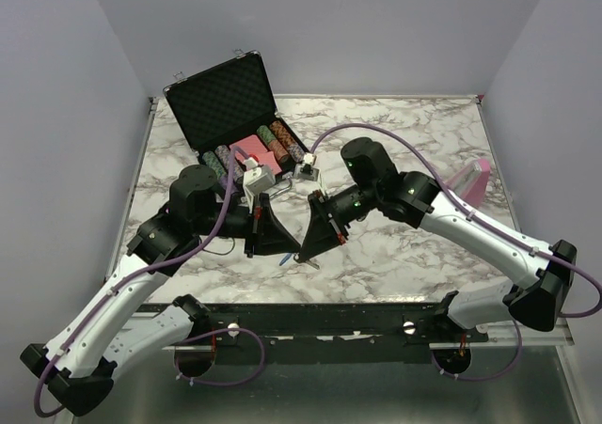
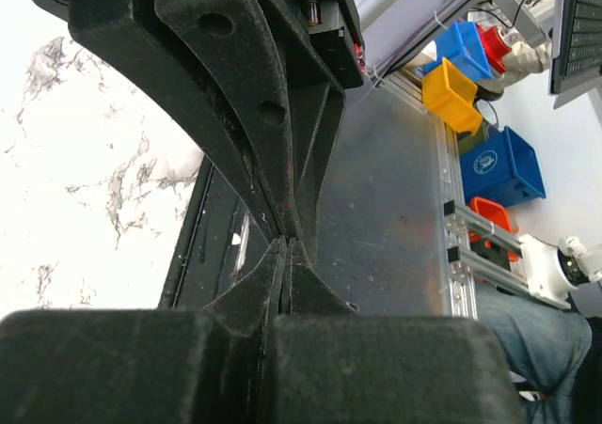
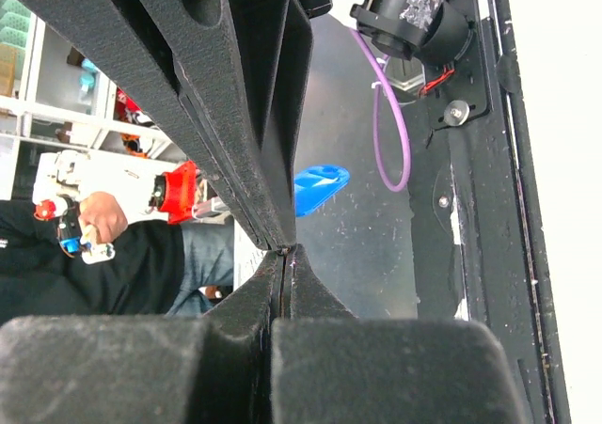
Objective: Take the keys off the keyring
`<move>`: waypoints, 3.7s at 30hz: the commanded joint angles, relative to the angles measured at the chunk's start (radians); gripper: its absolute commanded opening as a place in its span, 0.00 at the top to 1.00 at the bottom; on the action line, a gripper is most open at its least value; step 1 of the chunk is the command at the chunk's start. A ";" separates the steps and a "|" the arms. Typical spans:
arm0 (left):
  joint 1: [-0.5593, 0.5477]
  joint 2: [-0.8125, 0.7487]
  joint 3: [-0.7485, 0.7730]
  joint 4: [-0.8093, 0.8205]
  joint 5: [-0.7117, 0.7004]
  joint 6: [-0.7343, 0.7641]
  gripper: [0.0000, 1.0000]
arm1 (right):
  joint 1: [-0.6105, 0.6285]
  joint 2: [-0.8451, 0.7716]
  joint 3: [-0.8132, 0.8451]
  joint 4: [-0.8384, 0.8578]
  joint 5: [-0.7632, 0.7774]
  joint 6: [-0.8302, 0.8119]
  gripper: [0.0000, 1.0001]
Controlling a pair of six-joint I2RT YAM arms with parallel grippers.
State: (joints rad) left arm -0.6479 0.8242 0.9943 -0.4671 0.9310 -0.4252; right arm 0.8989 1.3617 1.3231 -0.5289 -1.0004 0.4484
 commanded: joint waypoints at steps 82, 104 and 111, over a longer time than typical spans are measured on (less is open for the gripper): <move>0.042 -0.369 -0.312 0.383 -0.354 -0.363 0.81 | 0.020 -0.038 -0.038 0.305 0.128 0.242 0.99; 0.042 -0.200 -0.145 0.093 -0.176 -0.202 1.00 | 0.020 -0.010 0.037 0.153 0.060 0.128 0.99; 0.042 -0.129 -0.082 0.004 -0.090 -0.141 1.00 | 0.020 0.000 0.059 0.100 0.036 0.087 0.99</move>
State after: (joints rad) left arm -0.6075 0.6434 0.8829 -0.3458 0.7444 -0.6369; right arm 0.9096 1.3521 1.3224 -0.4301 -0.9070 0.5694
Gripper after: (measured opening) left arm 0.008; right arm 0.011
